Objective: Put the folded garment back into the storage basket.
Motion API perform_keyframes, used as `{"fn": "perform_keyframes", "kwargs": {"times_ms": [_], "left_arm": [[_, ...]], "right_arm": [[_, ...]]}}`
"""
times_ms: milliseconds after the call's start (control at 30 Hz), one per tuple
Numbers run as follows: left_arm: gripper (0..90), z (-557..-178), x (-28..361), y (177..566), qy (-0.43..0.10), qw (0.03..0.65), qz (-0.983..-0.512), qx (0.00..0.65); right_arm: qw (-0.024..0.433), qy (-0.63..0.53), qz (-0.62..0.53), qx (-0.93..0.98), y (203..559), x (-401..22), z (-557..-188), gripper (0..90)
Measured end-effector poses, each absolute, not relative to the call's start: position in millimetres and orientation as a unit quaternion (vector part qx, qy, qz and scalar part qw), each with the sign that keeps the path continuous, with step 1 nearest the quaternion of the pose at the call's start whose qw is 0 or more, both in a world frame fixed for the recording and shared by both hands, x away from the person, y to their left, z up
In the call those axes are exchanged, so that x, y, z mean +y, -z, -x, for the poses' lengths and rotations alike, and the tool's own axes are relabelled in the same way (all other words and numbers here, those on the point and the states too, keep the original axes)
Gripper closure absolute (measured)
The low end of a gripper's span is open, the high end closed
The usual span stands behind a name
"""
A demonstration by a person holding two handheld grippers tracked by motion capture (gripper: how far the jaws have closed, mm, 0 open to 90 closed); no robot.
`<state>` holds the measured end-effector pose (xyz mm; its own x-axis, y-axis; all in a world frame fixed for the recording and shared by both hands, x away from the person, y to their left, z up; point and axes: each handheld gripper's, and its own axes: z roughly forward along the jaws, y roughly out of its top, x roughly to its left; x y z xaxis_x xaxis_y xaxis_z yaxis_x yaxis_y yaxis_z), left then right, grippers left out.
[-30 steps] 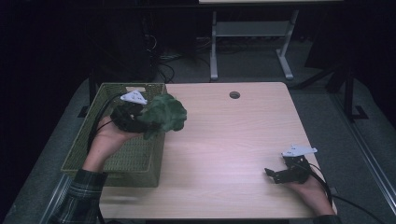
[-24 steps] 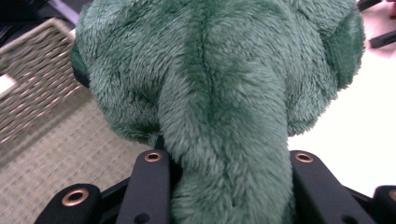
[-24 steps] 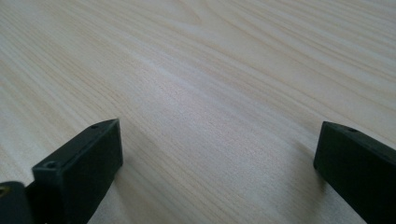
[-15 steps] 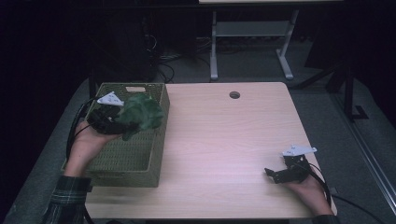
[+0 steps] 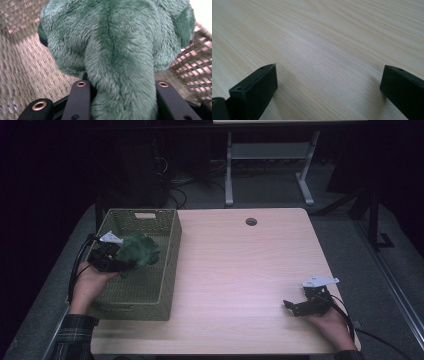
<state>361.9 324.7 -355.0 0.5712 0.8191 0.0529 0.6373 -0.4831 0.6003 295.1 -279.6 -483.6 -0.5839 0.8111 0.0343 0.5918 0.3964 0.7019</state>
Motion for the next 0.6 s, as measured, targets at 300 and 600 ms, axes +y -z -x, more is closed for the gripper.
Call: {"fn": "perform_keyframes", "kwargs": {"times_ms": [300,600], "left_arm": [[62.5,-369.0,323.6,387.8,-0.145,0.245,-0.854,0.436],[57.6,-373.9,321.0,404.3,-0.132,0.214,-0.857,0.450]], "right_arm": [[0.158,-0.345,-0.428,0.821,483.5,-279.6,-295.1,0.8],[0.160,-0.345,-0.428,0.820,483.6,-279.5,-295.1,0.9]]}}
